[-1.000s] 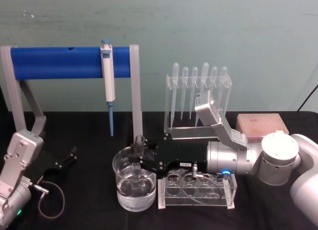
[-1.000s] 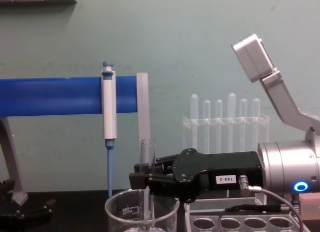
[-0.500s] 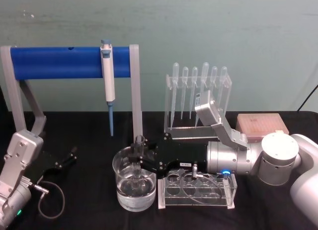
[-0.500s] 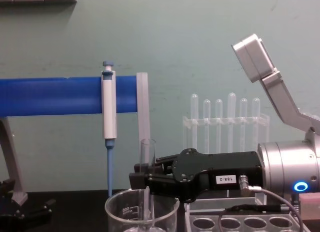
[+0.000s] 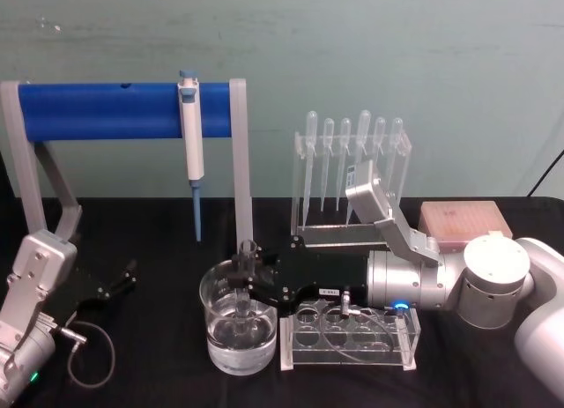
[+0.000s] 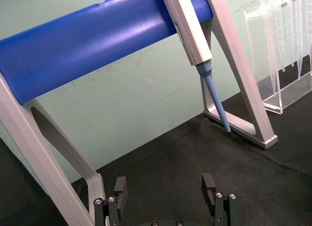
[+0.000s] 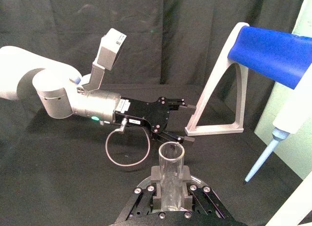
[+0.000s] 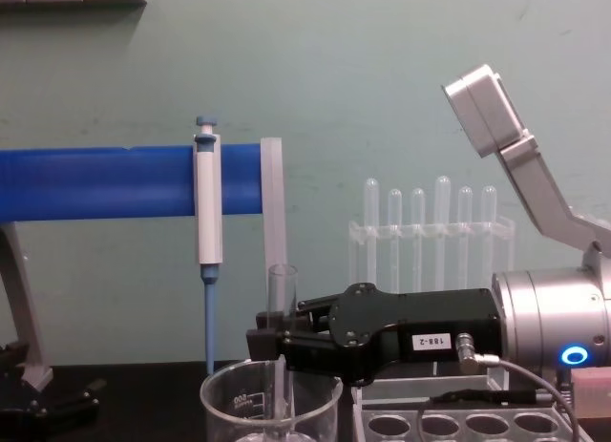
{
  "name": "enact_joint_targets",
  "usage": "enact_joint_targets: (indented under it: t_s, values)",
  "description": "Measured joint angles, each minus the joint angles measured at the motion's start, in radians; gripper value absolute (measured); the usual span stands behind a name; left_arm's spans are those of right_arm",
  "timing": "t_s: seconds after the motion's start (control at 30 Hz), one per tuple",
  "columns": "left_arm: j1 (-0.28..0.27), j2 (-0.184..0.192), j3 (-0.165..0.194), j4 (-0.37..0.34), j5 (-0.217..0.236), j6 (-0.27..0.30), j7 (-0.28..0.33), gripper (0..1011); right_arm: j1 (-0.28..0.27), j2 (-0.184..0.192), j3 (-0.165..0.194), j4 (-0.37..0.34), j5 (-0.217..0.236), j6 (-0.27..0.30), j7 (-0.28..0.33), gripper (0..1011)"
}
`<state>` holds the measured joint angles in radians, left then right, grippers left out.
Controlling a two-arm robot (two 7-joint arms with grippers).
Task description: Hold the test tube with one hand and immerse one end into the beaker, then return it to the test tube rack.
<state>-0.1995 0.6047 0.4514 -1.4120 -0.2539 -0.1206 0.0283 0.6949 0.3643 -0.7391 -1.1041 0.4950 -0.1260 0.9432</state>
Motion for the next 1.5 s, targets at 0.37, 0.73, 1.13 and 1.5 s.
enact_joint_targets:
  t_s: [0.37, 0.73, 1.13, 1.5]
  values:
    - [0.000, 0.000, 0.000, 0.000, 0.000, 0.000, 0.000, 1000, 0.000, 0.000, 0.000, 0.000, 0.000, 0.000, 0.000, 224]
    - [0.000, 0.000, 0.000, 0.000, 0.000, 0.000, 0.000, 1000, 0.010, 0.001, -0.003, 0.000, 0.000, 0.002, 0.017, 224]
    - [0.000, 0.000, 0.000, 0.000, 0.000, 0.000, 0.000, 1000, 0.006, 0.052, 0.011, -0.116, 0.018, 0.043, 0.012, 224]
    - [0.000, 0.000, 0.000, 0.000, 0.000, 0.000, 0.000, 1000, 0.004, 0.107, 0.025, -0.226, 0.044, 0.083, -0.006, 225]
